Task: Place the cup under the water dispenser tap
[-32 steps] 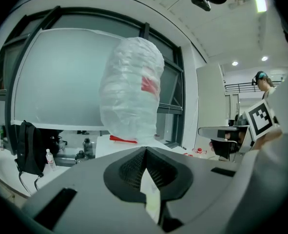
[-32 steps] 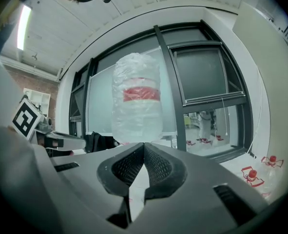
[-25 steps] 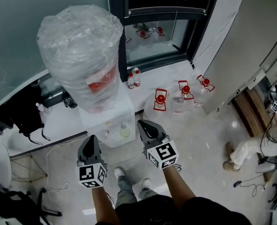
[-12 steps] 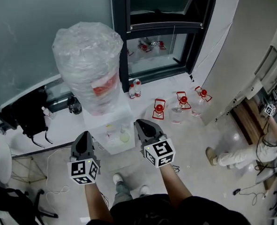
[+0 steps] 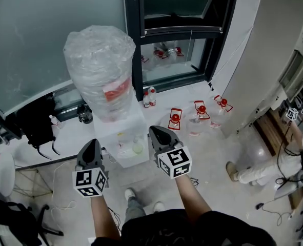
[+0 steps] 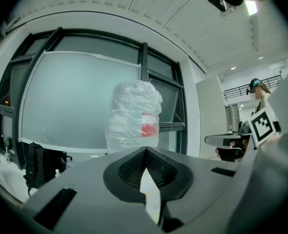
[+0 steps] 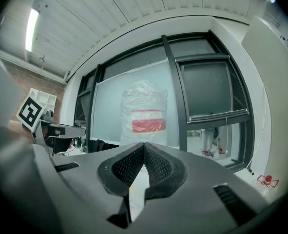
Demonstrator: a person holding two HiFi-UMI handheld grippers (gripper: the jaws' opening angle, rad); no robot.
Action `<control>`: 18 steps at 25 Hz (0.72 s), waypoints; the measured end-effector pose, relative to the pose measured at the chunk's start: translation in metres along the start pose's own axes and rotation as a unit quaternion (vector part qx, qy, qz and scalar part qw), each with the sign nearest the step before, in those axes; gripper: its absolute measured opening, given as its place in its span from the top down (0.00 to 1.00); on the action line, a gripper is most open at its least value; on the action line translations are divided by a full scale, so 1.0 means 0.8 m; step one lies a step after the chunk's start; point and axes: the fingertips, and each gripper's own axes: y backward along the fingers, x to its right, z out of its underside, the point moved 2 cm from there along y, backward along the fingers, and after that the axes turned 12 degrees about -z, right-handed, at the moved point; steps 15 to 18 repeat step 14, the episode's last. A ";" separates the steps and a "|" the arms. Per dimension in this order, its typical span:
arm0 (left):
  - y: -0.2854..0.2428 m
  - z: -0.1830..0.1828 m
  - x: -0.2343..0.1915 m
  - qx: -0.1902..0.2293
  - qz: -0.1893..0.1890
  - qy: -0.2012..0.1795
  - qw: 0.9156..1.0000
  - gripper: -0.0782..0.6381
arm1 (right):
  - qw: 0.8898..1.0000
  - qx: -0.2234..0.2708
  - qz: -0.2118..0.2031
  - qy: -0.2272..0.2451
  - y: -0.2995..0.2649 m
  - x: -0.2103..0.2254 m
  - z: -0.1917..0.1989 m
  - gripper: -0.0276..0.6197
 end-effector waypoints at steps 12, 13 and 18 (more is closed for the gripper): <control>0.011 -0.007 0.006 0.006 0.004 -0.009 1.000 0.88 | 1.000 -0.009 0.001 0.010 0.004 -0.009 -0.006 0.94; 0.012 -0.009 0.006 0.007 0.004 -0.008 1.000 0.88 | 1.000 -0.010 0.001 0.011 0.004 -0.010 -0.007 0.93; 0.012 -0.010 0.006 0.007 0.004 -0.008 1.000 0.88 | 1.000 -0.011 0.000 0.011 0.005 -0.011 -0.007 0.93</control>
